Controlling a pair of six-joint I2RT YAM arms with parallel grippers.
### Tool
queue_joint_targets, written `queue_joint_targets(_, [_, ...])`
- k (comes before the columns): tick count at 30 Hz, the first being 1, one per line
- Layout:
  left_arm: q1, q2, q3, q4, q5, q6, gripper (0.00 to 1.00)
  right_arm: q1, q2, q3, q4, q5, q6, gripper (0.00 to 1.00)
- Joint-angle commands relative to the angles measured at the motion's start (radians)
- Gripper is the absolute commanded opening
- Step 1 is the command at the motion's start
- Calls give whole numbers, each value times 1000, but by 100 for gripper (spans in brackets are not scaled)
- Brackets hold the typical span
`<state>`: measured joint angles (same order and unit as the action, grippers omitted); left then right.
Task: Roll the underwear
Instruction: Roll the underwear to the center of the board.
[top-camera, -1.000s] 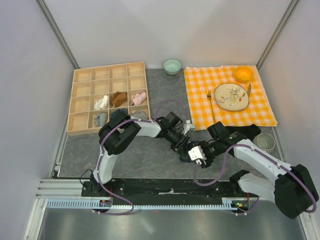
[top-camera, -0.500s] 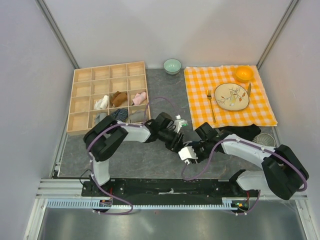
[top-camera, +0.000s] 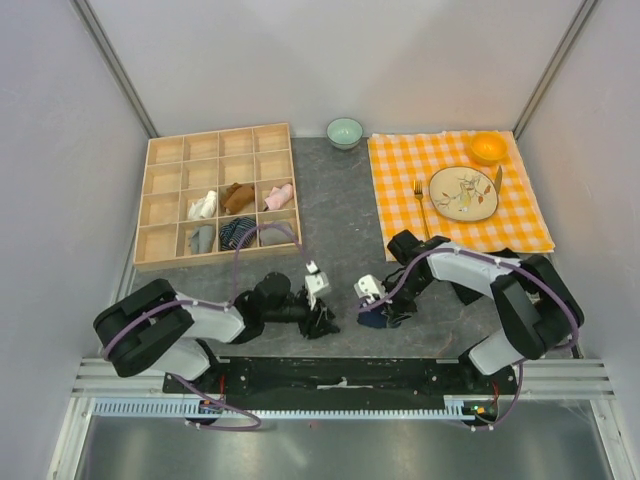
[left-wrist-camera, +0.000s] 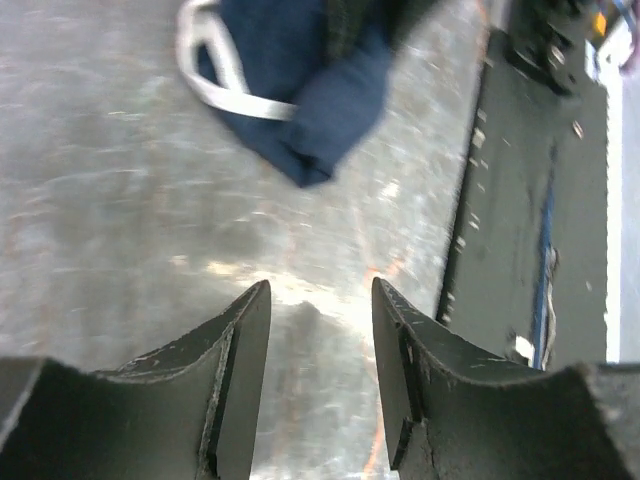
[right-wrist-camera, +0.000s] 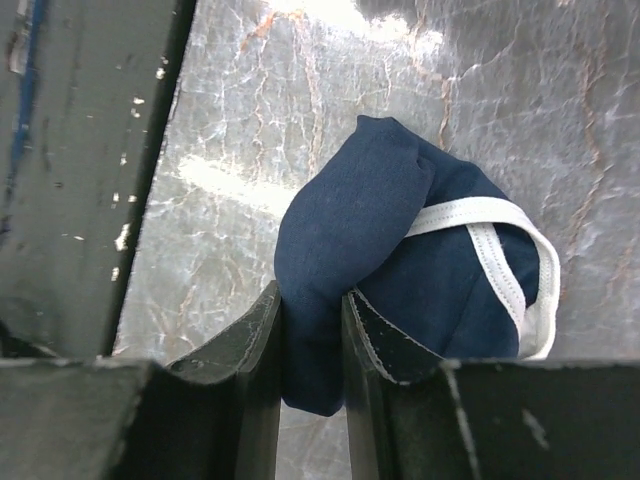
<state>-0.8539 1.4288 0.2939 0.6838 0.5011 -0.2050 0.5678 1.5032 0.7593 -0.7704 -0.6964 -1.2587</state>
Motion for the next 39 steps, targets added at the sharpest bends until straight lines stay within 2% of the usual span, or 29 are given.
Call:
queue_joint_targets(1, [-111, -24, -64, 298, -49, 321, 53, -69, 93, 60, -193, -132, -77, 33])
queue_joint_targets(4, [-197, 15, -9, 237, -87, 443, 62, -97, 155, 83, -239, -135, -114, 32])
queue_joint_targets(7, [-275, 68, 71, 168, -159, 533, 66, -101, 184, 84, -241, -124, -117, 33])
queue_joint_targets(14, [-355, 192, 229, 7, -257, 659, 66, -111, 204, 84, -239, -115, -120, 33])
queue_joint_targets(21, [-375, 278, 297, -58, -317, 697, 63, -126, 200, 83, -240, -109, -125, 34])
queue_joint_targets(24, [-378, 306, 313, -64, -323, 694, 59, -131, 196, 83, -239, -110, -127, 34])
queue_joint_targets(29, [-378, 343, 361, -145, -326, 662, 41, -141, 186, 83, -240, -114, -127, 37])
queue_joint_targets(34, [-375, 348, 372, -190, -322, 607, 26, -172, 148, 83, -228, -115, -116, 48])
queue_joint_targets(39, [-341, 335, 367, -225, -268, 489, 24, -255, 55, 60, -150, -94, -65, 61])
